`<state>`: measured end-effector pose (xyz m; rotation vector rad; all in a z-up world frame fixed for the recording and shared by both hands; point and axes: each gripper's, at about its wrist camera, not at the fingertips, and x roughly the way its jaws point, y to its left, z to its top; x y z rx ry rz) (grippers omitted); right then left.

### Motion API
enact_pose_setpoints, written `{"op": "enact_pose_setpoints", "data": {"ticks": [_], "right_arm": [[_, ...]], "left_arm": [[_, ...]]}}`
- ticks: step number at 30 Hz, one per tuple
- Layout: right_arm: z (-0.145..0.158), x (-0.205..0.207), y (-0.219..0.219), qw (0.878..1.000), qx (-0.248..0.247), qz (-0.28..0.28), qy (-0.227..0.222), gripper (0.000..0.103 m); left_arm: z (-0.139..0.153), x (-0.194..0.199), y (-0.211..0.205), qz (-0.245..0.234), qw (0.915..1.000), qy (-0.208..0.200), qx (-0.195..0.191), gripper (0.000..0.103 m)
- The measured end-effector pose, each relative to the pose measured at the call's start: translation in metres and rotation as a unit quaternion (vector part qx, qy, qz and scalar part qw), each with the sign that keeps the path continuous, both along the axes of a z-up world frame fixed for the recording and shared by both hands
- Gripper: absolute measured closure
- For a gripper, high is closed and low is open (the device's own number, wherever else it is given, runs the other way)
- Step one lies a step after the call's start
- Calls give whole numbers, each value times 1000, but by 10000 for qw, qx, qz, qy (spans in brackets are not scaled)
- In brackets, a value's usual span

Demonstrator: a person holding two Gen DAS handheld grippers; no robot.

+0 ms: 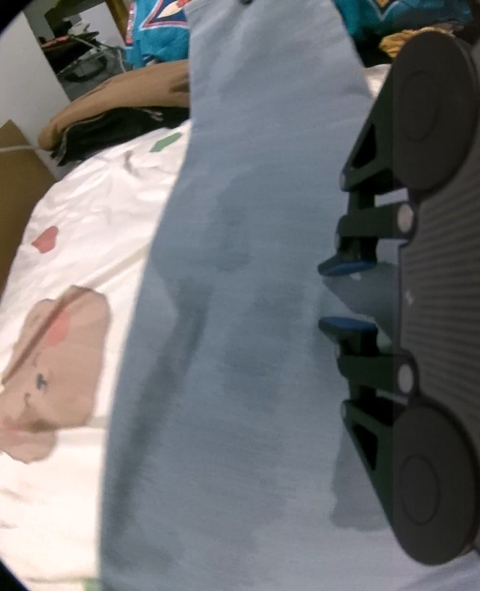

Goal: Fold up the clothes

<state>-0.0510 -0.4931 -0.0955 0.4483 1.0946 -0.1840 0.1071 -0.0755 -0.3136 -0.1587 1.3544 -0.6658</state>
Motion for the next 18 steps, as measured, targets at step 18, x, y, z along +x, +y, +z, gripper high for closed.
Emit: {"op": "enact_pose_setpoints", "data": {"ticks": [18], "right_arm": [[108, -8, 24, 9977, 231, -220, -594, 94]], "left_arm": [[4, 81, -27, 595, 9980, -197, 21, 92]]}}
